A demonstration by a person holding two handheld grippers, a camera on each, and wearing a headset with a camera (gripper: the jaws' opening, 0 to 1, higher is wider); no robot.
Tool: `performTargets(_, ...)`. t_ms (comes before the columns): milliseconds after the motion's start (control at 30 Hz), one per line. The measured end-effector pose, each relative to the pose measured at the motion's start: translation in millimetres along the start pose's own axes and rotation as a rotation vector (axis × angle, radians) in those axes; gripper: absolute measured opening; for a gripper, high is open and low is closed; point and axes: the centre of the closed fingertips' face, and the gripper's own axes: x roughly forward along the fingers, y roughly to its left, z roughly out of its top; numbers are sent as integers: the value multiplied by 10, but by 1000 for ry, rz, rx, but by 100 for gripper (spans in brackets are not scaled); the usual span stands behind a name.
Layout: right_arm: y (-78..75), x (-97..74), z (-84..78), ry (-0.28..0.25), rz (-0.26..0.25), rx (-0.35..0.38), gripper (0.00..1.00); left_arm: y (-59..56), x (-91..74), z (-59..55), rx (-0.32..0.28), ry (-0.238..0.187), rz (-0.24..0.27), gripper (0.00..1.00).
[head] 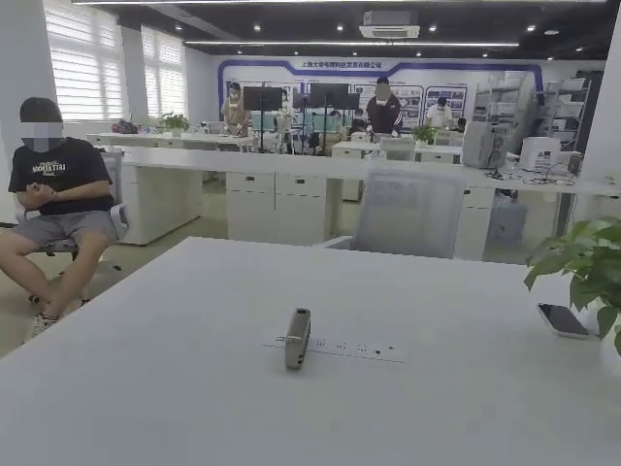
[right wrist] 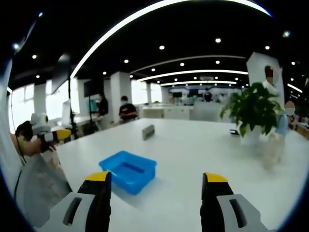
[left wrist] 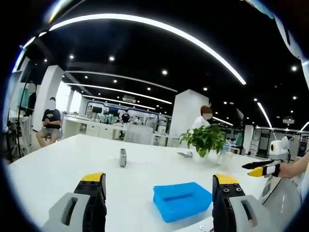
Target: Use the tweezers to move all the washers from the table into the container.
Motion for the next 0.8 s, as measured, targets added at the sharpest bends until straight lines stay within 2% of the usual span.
performTargets(300,-31,12,-5,7,-5,11,74,-5,20,-15,2,14,-3,92)
performTargets(800,1,36,-38,29,17,4,73,18,21,-36,-4,24,-1,92)
